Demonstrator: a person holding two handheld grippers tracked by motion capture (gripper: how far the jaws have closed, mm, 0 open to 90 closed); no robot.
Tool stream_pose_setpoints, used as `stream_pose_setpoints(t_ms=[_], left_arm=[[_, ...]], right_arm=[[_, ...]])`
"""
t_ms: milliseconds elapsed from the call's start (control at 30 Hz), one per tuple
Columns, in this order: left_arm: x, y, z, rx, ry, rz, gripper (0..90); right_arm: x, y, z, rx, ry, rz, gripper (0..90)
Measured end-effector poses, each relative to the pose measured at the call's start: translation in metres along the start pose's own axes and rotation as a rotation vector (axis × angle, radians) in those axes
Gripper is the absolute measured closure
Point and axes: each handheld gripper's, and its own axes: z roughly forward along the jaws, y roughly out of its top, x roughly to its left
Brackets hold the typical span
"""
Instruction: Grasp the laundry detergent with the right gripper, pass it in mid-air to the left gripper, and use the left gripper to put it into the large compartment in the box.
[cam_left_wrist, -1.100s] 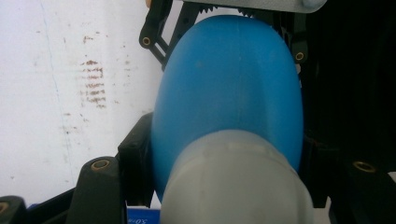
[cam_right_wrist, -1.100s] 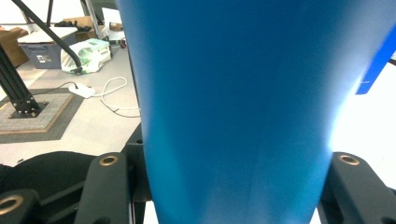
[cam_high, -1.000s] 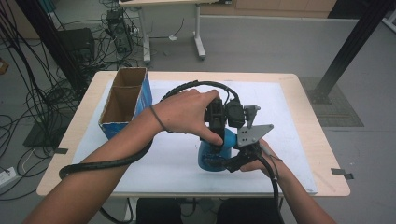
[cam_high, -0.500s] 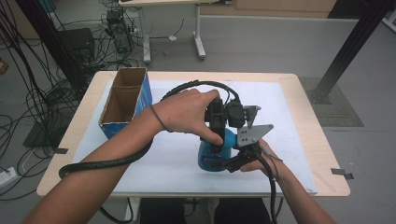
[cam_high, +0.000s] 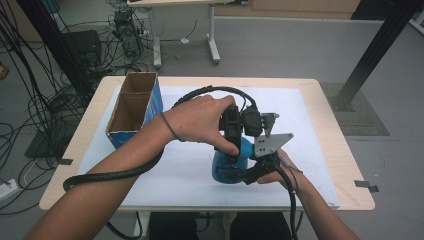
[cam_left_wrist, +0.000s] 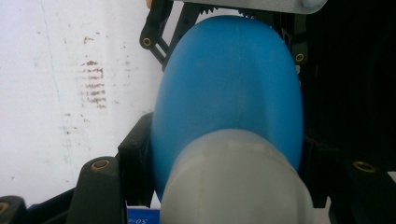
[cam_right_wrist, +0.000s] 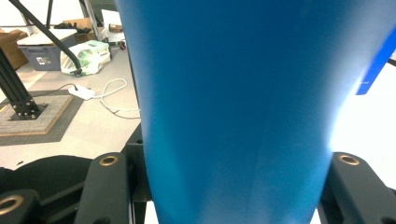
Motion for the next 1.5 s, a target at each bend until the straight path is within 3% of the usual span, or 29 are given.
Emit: stream_pose_setpoints(t_ms=[633,1000,1200,1300,1500], left_arm=[[0.001,-0.003,-0.001,-0.016,0.004,-0.002,37.4],[0.002,-0.004,0.000,-0.017,0.012,-0.016,37.6],[0.000,-0.002,-0.001,-0.006,0.021,-0.020,37.6],[0.000,-0.004,-0.003,-0.010,0.025,-0.025,37.6],[0.000,-0.006,-0.004,-0.006,0.025,-0.036,37.5]], right_arm=[[-0.003,-0.001,-0.001,-0.005,0.001,0.002,42.3],[-0.004,-0.009,0.002,-0.040,-0.002,0.017,40.8],[-0.004,-0.010,0.001,-0.055,-0.007,0.043,29.2],[-0.005,-0.010,0.001,-0.051,0.001,0.063,16.1],[0.001,-0.015,0.000,-0.055,-0.030,0.072,2.3]])
